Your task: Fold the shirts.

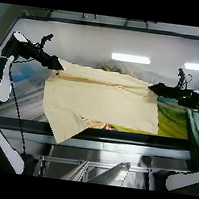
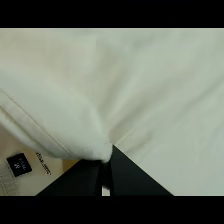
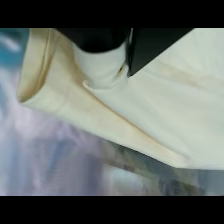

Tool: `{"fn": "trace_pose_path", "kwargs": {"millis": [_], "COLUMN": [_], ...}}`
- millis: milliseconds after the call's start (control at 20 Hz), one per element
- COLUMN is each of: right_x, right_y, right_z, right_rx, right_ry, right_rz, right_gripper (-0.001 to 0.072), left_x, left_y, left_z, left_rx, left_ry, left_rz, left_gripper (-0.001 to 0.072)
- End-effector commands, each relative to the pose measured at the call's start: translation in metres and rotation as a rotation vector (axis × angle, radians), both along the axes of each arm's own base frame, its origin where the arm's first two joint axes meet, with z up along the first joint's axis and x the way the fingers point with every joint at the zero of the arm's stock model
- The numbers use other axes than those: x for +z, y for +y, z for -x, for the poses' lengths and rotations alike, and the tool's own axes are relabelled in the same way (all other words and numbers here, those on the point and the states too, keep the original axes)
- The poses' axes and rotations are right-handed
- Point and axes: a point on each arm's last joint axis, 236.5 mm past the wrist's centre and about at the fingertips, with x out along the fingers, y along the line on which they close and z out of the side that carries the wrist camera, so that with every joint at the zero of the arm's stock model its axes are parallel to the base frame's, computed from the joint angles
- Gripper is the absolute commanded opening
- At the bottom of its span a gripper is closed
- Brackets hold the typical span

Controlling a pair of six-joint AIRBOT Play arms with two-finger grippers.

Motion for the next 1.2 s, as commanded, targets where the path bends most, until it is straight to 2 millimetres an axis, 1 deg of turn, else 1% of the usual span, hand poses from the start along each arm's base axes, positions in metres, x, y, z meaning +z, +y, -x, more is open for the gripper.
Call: {"fn": "trace_pose_path", "kwargs": {"millis": [0, 50, 100, 200, 300, 350, 400, 450, 550, 650, 750, 850, 900, 950, 1050, 1150], "right_x": [0.000, 0.000, 0.000, 0.003, 0.009, 0.012, 0.016, 0.019, 0.015, 0.001, -0.016, -0.029, -0.032, -0.032, -0.028, -0.025], "right_y": [0.000, -0.006, -0.015, -0.043, -0.076, -0.090, -0.100, -0.102, -0.092, -0.072, -0.052, -0.038, -0.034, -0.029, -0.023, -0.019], "right_z": [0.005, 0.008, 0.015, 0.040, 0.075, 0.092, 0.106, 0.118, 0.147, 0.177, 0.205, 0.225, 0.230, 0.231, 0.221, 0.205], "right_rx": [0.008, 0.003, -0.002, -0.001, -0.008, -0.022, -0.045, -0.065, -0.077, -0.072, -0.063, -0.050, -0.043, -0.039, -0.047, -0.073], "right_ry": [0.025, 0.045, 0.077, 0.169, 0.287, 0.338, 0.369, 0.382, 0.431, 0.503, 0.588, 0.638, 0.639, 0.636, 0.601, 0.545], "right_rz": [-0.004, 0.012, 0.039, 0.112, 0.196, 0.226, 0.234, 0.219, 0.176, 0.128, 0.081, 0.051, 0.042, 0.030, 0.000, -0.017], "right_gripper": [0.0312, 0.0312, 0.0313, 0.0317, 0.0317, 0.0318, 0.0318, 0.0321, 0.0540, 0.0545, 0.0545, 0.0545, 0.0545, 0.0545, 0.0542, 0.0540], "left_x": [0.001, 0.002, 0.004, 0.017, 0.034, 0.040, 0.045, 0.048, 0.049, 0.034, 0.015, -0.003, -0.011, -0.019, -0.035, -0.044], "left_y": [0.000, 0.002, 0.007, 0.024, 0.051, 0.061, 0.070, 0.075, 0.077, 0.081, 0.081, 0.075, 0.072, 0.066, 0.055, 0.042], "left_z": [0.014, 0.020, 0.025, 0.029, 0.033, 0.040, 0.050, 0.065, 0.103, 0.153, 0.214, 0.264, 0.278, 0.284, 0.287, 0.286], "left_rx": [0.000, -0.005, 0.013, 0.055, 0.138, 0.168, 0.192, 0.211, 0.243, 0.275, 0.268, 0.256, 0.261, 0.277, 0.304, 0.311], "left_ry": [0.076, 0.104, 0.144, 0.186, 0.226, 0.237, 0.251, 0.278, 0.341, 0.435, 0.574, 0.679, 0.686, 0.674, 0.618, 0.578], "left_rz": [0.016, 0.022, 0.028, 0.034, 0.040, 0.045, 0.051, 0.060, 0.075, 0.017, -0.073, -0.147, -0.172, -0.173, -0.194, -0.198], "left_gripper": [0.0043, 0.0190, 0.0254, 0.0254, 0.0251, 0.0250, 0.0249, 0.0249, 0.0249, 0.0250, 0.0250, 0.0250, 0.0250, 0.0251, 0.0251, 0.0251]}}
